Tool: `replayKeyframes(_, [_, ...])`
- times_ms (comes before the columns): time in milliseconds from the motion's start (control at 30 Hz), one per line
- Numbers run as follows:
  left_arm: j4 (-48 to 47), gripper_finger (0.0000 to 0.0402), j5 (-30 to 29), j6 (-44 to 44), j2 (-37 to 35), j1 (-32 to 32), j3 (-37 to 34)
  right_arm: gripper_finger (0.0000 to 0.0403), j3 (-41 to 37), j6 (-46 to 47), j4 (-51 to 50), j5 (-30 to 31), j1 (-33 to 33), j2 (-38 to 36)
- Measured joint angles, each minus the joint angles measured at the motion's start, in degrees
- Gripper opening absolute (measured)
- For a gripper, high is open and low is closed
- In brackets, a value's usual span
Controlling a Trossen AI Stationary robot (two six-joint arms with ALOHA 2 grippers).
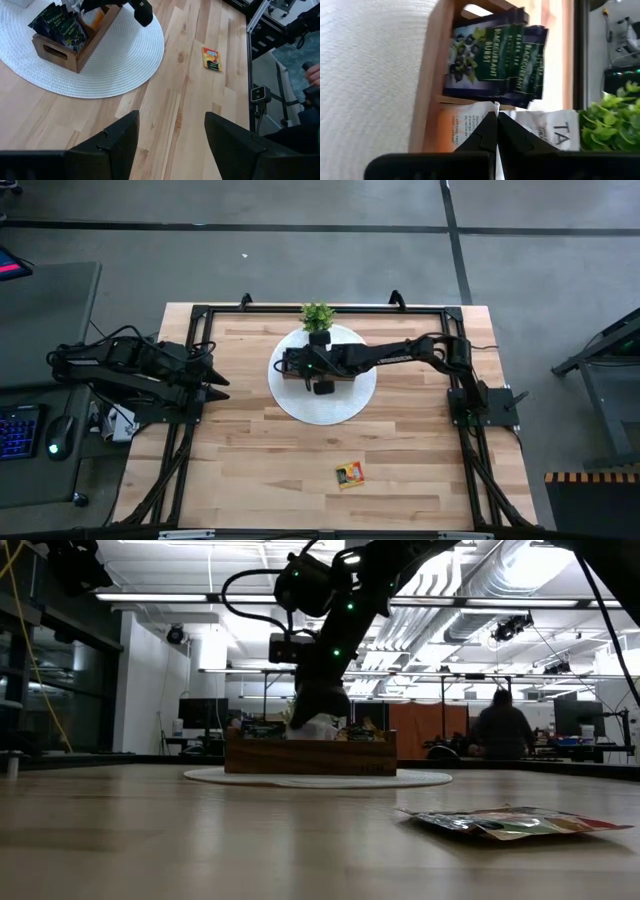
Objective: Pick & Place Tea
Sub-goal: Put the white orange tea bag into the middle section of the wooden organizer, then put the orange tea bag into the right section of the wooden organizer
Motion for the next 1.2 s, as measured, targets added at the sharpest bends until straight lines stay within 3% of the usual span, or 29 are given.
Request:
replayKeyframes(433, [0.0,0.0223,0.0,0.0,0.0,0.0,0.0,0.0022,0.0,2.7,-1.1,1.5,0.5,0.0])
replayKeyframes(1033, [0.0,0.0223,0.0,0.0,0.0,0.0,0.0,0.0136,0.0,9.4,-5.8,-8.4,1.4,-3.1])
replayKeyframes(1200, [0.0,0.0223,0.0,0.0,0.0,0.0,0.0,0.017,0.0,11.7,-6.7,-8.8,2.1,-3.1])
